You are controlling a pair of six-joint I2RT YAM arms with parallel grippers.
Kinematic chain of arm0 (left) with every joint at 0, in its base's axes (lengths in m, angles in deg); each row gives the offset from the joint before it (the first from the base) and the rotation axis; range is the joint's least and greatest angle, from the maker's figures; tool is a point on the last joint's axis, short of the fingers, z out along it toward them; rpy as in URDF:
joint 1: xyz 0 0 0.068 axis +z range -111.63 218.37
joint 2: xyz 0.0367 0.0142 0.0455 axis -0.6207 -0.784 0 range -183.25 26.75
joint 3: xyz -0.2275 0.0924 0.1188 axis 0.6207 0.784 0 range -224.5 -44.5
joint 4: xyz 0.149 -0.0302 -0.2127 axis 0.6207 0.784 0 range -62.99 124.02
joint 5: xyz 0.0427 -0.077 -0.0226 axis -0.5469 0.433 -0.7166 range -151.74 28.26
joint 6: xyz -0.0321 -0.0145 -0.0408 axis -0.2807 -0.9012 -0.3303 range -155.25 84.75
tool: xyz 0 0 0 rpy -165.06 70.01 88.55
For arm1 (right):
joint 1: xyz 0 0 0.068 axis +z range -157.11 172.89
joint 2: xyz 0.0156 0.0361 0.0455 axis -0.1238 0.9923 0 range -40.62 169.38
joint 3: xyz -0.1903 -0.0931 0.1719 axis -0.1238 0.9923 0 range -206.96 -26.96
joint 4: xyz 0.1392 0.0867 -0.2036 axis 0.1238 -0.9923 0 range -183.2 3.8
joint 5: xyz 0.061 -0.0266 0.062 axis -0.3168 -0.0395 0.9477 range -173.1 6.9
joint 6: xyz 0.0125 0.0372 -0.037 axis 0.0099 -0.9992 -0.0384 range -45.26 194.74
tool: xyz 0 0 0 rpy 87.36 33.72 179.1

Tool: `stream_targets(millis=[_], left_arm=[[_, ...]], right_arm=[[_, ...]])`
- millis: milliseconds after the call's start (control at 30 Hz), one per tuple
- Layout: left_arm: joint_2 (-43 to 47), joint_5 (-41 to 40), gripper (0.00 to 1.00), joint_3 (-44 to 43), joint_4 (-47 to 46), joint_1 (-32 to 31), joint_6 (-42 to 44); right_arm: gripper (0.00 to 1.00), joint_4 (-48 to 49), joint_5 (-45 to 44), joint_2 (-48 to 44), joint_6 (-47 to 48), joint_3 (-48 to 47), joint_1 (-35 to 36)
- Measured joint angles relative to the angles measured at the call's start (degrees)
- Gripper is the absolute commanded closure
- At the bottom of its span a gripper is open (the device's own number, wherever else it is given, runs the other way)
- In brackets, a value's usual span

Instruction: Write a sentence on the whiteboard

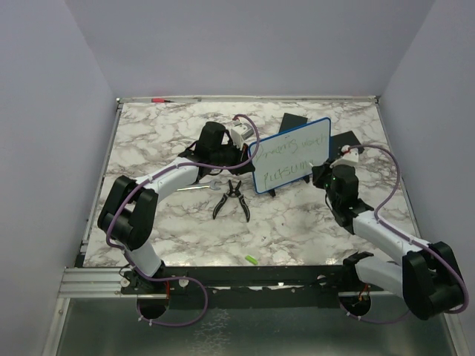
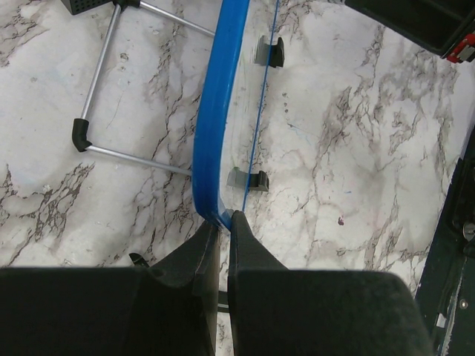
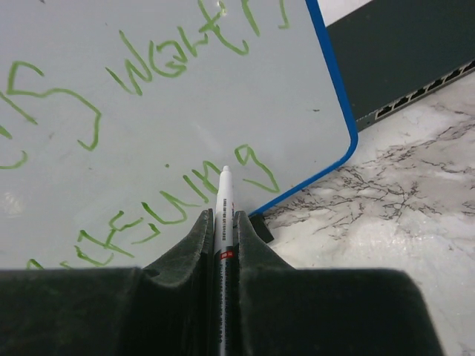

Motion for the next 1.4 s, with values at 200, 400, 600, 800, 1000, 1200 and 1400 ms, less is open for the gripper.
stream_targets(millis=[200,400,600,800,1000,1200,1400], left_arm=[[0.0,0.0,1.0,0.0,0.0,0.0,0.0],[0.0,0.0,1.0,0.0,0.0,0.0,0.0],[-0.02,0.0,1.0,0.0,0.0,0.0,0.0],[0.0,0.0,1.0,0.0,0.0,0.0,0.0],[-0.02,0.0,1.0,0.0,-0.02,0.0,0.0],[0.0,0.0,1.0,0.0,0.0,0.0,0.0],[-0.02,0.0,1.0,0.0,0.0,0.0,0.0]], right_arm=[[0.99,-3.15,-3.58,-2.97,-1.03,0.0,0.02],[0.99,-4.55,-6.01,-1.03,-1.44,0.0,0.02],[0.99,-3.45,-6.14,0.59,-1.38,0.0,-0.35],[0.99,-1.53,-6.12,1.68,-1.4,0.0,-1.66],[0.99,0.37,-5.97,3.04,-1.42,0.0,-2.01],[0.99,1.68,-5.88,4.07,-1.42,0.0,-2.03],[0.99,2.34,-5.46,5.35,-1.44,0.0,-2.38]])
